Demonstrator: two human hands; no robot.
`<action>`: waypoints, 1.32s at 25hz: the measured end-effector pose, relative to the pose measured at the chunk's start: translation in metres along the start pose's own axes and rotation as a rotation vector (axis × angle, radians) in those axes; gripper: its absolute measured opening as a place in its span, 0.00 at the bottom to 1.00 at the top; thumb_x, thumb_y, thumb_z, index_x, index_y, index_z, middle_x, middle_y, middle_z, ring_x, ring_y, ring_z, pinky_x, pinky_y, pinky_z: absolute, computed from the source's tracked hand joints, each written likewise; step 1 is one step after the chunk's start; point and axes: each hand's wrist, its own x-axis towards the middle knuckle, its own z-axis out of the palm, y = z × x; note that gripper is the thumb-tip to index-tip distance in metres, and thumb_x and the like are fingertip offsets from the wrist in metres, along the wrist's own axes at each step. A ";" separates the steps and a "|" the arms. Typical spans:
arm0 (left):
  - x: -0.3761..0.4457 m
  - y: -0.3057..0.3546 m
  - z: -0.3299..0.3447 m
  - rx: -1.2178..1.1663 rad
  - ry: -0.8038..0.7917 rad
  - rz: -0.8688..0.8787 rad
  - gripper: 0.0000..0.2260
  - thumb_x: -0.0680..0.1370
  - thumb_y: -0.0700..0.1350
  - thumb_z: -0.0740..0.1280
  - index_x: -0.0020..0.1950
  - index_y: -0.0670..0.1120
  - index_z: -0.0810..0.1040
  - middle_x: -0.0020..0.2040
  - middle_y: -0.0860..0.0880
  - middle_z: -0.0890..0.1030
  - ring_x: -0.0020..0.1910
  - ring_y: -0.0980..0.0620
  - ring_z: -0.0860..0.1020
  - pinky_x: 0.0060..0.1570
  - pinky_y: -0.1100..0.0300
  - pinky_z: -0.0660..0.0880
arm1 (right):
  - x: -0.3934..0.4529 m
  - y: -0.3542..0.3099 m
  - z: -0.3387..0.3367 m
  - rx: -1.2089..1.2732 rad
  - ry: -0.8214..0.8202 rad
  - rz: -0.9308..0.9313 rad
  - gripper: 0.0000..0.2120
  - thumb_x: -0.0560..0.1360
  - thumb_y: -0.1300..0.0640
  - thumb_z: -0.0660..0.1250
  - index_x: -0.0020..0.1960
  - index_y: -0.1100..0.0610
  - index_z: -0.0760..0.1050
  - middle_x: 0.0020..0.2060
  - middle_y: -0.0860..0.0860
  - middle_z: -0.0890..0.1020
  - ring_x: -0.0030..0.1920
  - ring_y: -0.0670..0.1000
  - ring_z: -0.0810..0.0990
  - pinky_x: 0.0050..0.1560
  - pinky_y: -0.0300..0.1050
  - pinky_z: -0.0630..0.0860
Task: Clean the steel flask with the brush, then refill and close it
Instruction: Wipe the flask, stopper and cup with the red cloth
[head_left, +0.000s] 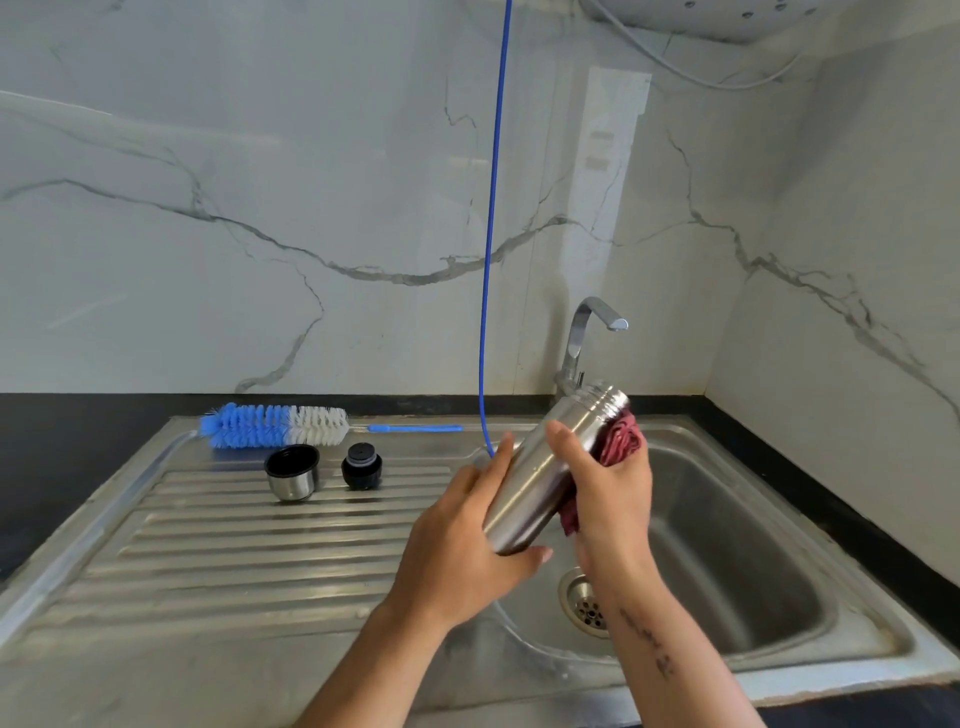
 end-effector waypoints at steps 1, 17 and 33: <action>0.000 -0.001 -0.002 -0.109 0.006 -0.022 0.50 0.64 0.64 0.78 0.81 0.65 0.56 0.64 0.60 0.76 0.57 0.58 0.79 0.55 0.60 0.78 | 0.005 -0.003 -0.004 0.075 0.033 0.029 0.31 0.68 0.52 0.81 0.67 0.46 0.72 0.54 0.48 0.85 0.54 0.52 0.85 0.58 0.59 0.83; 0.005 -0.006 0.002 -0.175 0.235 -0.182 0.18 0.61 0.52 0.78 0.48 0.50 0.79 0.39 0.54 0.81 0.36 0.57 0.80 0.33 0.69 0.70 | 0.025 0.011 -0.001 -1.082 -0.377 -0.947 0.27 0.82 0.40 0.57 0.76 0.52 0.70 0.77 0.47 0.70 0.83 0.53 0.49 0.81 0.61 0.45; 0.001 -0.007 0.006 0.200 0.394 0.086 0.35 0.54 0.42 0.83 0.59 0.40 0.80 0.47 0.46 0.82 0.46 0.44 0.82 0.45 0.57 0.77 | 0.057 -0.029 0.007 -1.324 -0.070 -0.884 0.19 0.79 0.49 0.54 0.38 0.49 0.80 0.40 0.47 0.83 0.48 0.54 0.79 0.74 0.59 0.62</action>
